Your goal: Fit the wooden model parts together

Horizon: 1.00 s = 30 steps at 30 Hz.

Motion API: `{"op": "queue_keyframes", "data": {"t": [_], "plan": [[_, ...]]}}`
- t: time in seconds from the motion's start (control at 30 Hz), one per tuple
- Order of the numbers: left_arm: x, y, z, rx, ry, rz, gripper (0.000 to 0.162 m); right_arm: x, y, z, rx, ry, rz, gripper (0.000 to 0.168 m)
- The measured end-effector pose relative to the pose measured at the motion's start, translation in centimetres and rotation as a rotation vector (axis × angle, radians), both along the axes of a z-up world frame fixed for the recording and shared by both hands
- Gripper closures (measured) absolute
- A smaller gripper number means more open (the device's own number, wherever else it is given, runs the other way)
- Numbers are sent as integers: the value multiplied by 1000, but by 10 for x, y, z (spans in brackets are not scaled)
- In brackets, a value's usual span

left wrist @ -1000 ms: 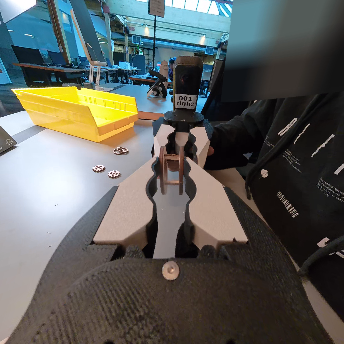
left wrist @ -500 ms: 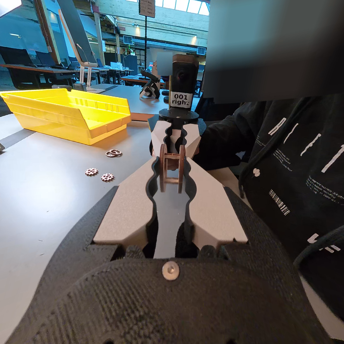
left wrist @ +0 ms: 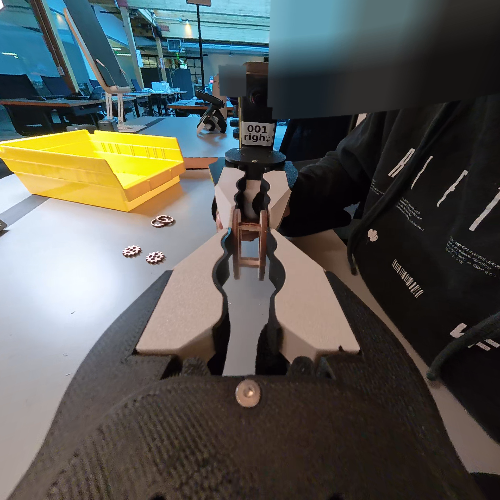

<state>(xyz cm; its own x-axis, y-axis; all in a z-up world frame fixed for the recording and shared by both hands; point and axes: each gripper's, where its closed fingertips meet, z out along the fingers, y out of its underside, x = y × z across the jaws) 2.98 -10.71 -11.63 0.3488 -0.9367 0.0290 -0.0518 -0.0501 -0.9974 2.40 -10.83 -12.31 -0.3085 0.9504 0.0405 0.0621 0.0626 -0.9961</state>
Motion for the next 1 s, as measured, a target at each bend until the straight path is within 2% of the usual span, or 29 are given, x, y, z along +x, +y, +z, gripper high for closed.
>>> {"op": "queue_keyframes", "data": {"t": [0.1, 0.17, 0.33, 0.37, 0.47, 0.6, 1.0], "plan": [[-1, 0, 4, 33, -6, 14, 136, 0, -1, 2, 46, 15, -12, 146], [-2, 0, 10, 71, 0, 34, 125, 0, -2, -1, 118, 20, -24, 146], [7, -9, 5, 181, 138, 37, 131, 0, -10, -2, 246, 64, -21, 146], [9, -10, 3, 197, 163, 39, 137, 1, -12, -2, 258, 69, -16, 146], [10, -13, 2, 242, 207, 34, 138, 1, -14, -2, 289, 81, -12, 146], [10, -16, 0, 282, 273, 31, 138, 2, -17, -2, 301, 84, -8, 146], [9, -17, 0, 232, 259, 20, 138, 2, -18, -2, 250, 63, 4, 146]]}}
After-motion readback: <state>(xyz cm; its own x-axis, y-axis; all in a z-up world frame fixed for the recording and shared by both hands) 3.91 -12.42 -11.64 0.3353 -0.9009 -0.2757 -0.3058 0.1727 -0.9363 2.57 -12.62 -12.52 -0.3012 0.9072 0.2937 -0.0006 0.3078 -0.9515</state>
